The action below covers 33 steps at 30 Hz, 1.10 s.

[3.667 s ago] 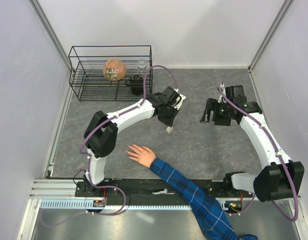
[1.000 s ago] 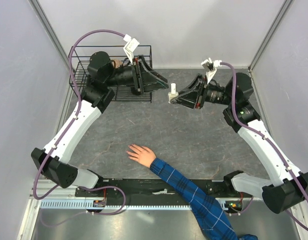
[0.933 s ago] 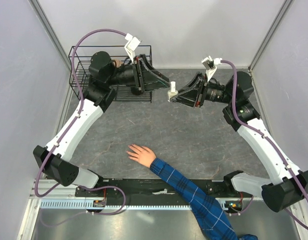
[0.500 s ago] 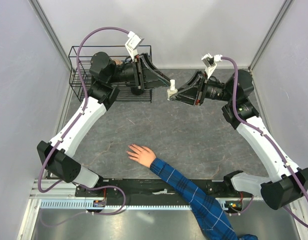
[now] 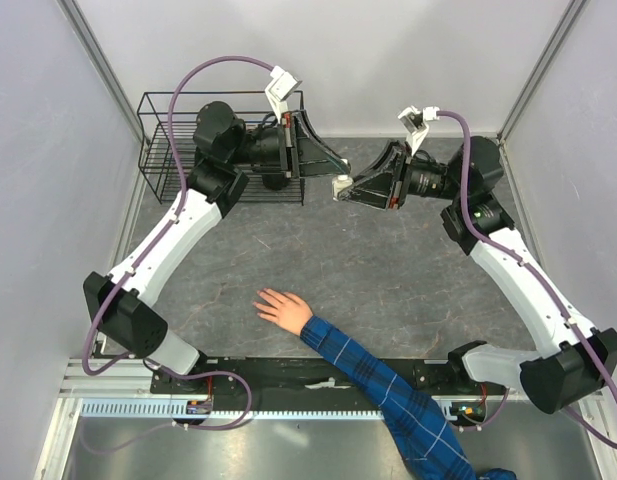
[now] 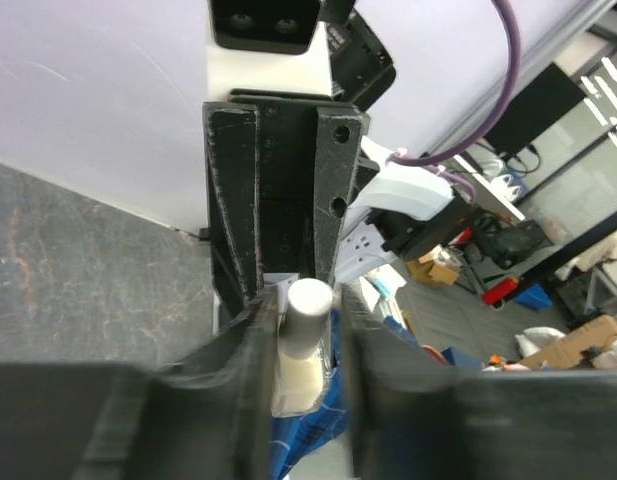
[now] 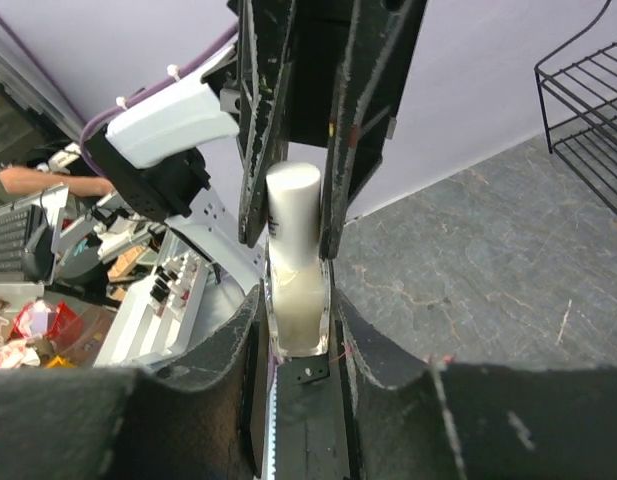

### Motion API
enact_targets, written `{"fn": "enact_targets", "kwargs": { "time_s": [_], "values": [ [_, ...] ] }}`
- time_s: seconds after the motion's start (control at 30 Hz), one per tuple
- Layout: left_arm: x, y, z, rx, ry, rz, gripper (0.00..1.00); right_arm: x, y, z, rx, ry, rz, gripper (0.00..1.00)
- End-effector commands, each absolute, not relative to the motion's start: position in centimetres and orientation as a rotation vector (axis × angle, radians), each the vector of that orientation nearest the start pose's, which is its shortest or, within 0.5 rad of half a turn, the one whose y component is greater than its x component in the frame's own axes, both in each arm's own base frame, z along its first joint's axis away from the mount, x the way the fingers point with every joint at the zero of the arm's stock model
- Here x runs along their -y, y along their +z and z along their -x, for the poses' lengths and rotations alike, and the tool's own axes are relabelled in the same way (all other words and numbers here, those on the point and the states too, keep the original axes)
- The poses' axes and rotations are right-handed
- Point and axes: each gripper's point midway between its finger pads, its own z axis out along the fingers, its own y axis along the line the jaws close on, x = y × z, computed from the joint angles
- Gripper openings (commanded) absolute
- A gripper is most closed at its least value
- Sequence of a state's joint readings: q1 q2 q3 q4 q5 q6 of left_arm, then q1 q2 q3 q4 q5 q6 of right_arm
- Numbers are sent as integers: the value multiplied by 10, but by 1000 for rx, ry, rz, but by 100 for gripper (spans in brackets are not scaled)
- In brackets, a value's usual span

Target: Paint the nails

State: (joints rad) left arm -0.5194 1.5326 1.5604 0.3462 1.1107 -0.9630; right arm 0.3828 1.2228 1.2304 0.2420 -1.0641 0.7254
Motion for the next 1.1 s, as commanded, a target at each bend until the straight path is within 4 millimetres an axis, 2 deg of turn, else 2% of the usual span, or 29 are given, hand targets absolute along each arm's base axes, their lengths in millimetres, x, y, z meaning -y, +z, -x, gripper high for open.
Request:
{"fn": "enact_targets", "kwargs": {
  "time_s": [0.0, 0.03, 0.07, 0.1, 0.13, 0.17, 0.2, 0.23, 0.27, 0.3, 0.33, 0.37, 0.4, 0.43, 0.47, 0.53, 0.57, 0.63, 0.67, 0.7, 0.73, 0.77, 0.8, 0.83, 0.87, 0.93, 1.0, 1.03, 1.07],
  "values": [
    [332, 485, -236, -1456, -1739, -844, 2, -272, 449, -229, -1410, 1485, 799, 0],
    [332, 486, -239, -1465, -1696, -818, 2, -271, 457, -240, -1403, 1410, 748, 0],
    [331, 484, -244, -1441, -1596, -822, 2, -274, 446, -243, -1447, 1346, 757, 0],
    [329, 485, -249, -1486, -1508, -733, 2, -276, 442, -248, -1469, 1291, 746, 0],
    [328, 481, -254, -1480, -1401, -727, 2, -285, 453, -241, -1452, 1251, 768, 0],
    [328, 481, -267, -1506, -1295, -626, 2, -281, 434, -264, -1552, 1074, 694, 0],
    [327, 481, -269, -1513, -1247, -604, 2, -282, 433, -266, -1566, 1001, 687, 0],
    [324, 472, -270, -1559, -1177, -594, 2, -297, 443, -249, -1543, 966, 715, 0],
    [323, 480, -275, -1564, -1071, -505, 2, -283, 437, -272, -1596, 756, 585, 0],
    [324, 479, -276, -1575, -1023, -494, 2, -284, 440, -271, -1578, 668, 604, 0],
    [325, 473, -277, -1597, -961, -505, 2, -295, 445, -255, -1566, 606, 614, 0],
    [328, 481, -275, -1590, -906, -464, 2, -288, 444, -264, -1585, 472, 546, 0],
    [330, 482, -274, -1590, -893, -466, 2, -289, 448, -263, -1561, 389, 576, 0],
    [334, 474, -275, -1621, -883, -476, 2, -298, 446, -252, -1558, 373, 600, 0],
    [334, 481, -274, -1618, -883, -464, 2, -298, 446, -252, -1558, 352, 595, 0],
    [335, 481, -272, -1624, -886, -480, 2, -300, 449, -250, -1543, 372, 598, 0],
    [332, 485, -268, -1620, -901, -487, 8, -301, 450, -248, -1535, 384, 610, 0],
    [328, 492, -259, -1593, -943, -532, 32, -310, 452, -240, -1501, 438, 674, 0],
    [322, 502, -250, -1554, -1000, -570, 53, -308, 455, -236, -1487, 463, 680, 0],
    [319, 505, -245, -1539, -1057, -588, 56, -317, 449, -226, -1473, 536, 748, 0],
    [316, 509, -240, -1521, -1111, -613, 57, -313, 448, -232, -1483, 584, 744, 0],
    [306, 515, -235, -1483, -1175, -655, 60, -311, 448, -229, -1477, 636, 763, 0],
    [303, 517, -231, -1487, -1245, -658, 61, -314, 439, -224, -1469, 736, 842, 0],
    [297, 513, -225, -1477, -1325, -725, 63, -312, 441, -220, -1463, 791, 843, 0],
    [295, 517, -223, -1458, -1362, -743, 97, -311, 441, -216, -1452, 837, 869, 0],
    [289, 513, -213, -1463, -1471, -799, 97, -305, 444, -210, -1444, 949, 883, 0],
    [287, 524, -201, -1391, -1534, -850, 96, -298, 446, -213, -1436, 1000, 892, 0],
    [286, 517, -197, -1394, -1571, -881, 95, -302, 446, -203, -1419, 1076, 944, 0],
    [286, 521, -192, -1390, -1621, -877, 95, -302, 449, -201, -1421, 1113, 946, 0]
  ]
}}
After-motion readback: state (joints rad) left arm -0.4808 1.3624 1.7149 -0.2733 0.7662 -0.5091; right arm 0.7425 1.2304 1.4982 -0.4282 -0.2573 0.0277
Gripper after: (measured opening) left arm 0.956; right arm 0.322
